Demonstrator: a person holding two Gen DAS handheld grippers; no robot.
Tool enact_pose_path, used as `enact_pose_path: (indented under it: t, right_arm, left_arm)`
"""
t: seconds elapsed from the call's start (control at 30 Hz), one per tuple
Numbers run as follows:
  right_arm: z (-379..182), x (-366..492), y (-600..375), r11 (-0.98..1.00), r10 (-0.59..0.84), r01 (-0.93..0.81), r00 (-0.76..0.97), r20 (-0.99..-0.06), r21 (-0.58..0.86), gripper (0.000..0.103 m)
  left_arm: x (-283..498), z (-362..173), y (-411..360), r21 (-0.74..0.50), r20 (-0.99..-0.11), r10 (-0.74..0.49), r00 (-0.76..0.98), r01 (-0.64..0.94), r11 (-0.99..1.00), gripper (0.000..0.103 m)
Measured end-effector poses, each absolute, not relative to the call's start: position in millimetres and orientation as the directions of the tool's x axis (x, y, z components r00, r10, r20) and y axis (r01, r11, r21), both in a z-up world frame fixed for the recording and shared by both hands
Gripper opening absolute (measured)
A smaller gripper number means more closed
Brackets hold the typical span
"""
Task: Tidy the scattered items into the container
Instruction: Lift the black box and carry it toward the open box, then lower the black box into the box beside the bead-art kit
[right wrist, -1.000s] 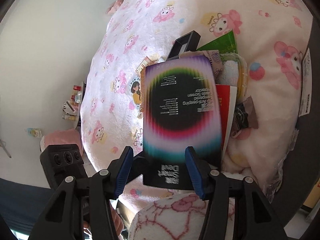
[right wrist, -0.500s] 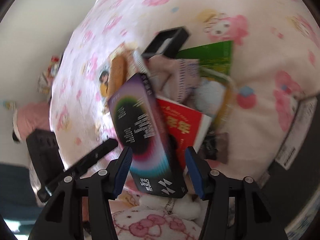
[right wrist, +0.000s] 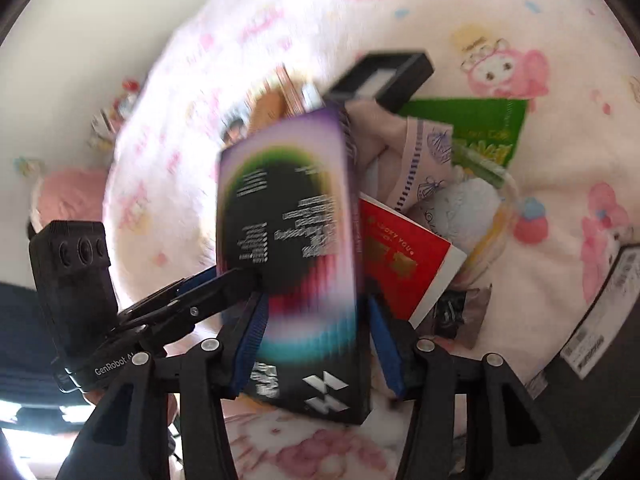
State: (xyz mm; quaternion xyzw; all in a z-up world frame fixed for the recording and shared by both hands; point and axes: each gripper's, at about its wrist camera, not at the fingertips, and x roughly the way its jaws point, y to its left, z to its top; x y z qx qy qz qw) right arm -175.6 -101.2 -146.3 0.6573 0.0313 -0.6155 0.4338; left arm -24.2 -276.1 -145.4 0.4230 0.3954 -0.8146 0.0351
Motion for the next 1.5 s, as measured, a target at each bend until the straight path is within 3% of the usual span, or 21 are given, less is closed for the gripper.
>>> enact_pose_path:
  t: [0.23, 0.37, 0.43, 0.53, 0.73, 0.9, 1.13, 1.33, 1.5]
  right_arm:
    - [-72, -162, -27, -0.624, -0.681, 0.502, 0.027, -0.732, 0.599, 0.048]
    - [-45, -146, 4, -0.639, -0.725, 0.459, -0.091, -0.682, 0.618, 0.047]
    - [-37, -141, 35, -0.642, -0.746, 0.412, -0.144, -0.650, 0.646, 0.047]
    - [-34, -139, 77, -0.678, -0.729, 0.354, -0.215, -0.650, 0.644, 0.046]
    - [-63, -135, 179, -0.697, -0.712, 0.180, -0.289, -0.640, 0.695, 0.046]
    - [-100, -130, 228, -0.730, -0.648, 0.025, -0.344, -0.680, 0.683, 0.046]
    - [-140, -131, 231, -0.757, -0.604, -0.050, -0.325, -0.728, 0.651, 0.046]
    - [-143, -137, 201, -0.844, -0.520, 0.030, -0.292, -0.803, 0.536, 0.046]
    - [-135, -134, 210, -0.875, -0.448, -0.021, -0.342, -0.826, 0.483, 0.046]
  left_arm:
    - [-40, -53, -228, -0.596, -0.637, 0.341, -0.691, 0.162, -0.786, 0.040]
    - [-60, -26, -179, -0.633, -0.582, 0.446, -0.679, 0.034, -0.774, 0.036]
    - [-73, -19, -151, -0.622, -0.593, 0.473, -0.652, -0.003, -0.783, 0.038]
    - [-91, -11, -104, -0.623, -0.592, 0.527, -0.609, -0.069, -0.780, 0.031]
    - [-126, -26, -10, -0.636, -0.622, 0.627, -0.470, -0.164, -0.754, 0.031]
    - [-151, -64, 52, -0.567, -0.721, 0.593, -0.359, -0.186, -0.802, 0.031]
    - [-152, -98, 58, -0.528, -0.785, 0.555, -0.274, -0.172, -0.832, 0.032]
    - [-152, -104, 46, -0.530, -0.792, 0.532, -0.298, -0.097, -0.843, 0.032]
    - [-151, -108, 42, -0.531, -0.795, 0.528, -0.297, -0.077, -0.844, 0.032]
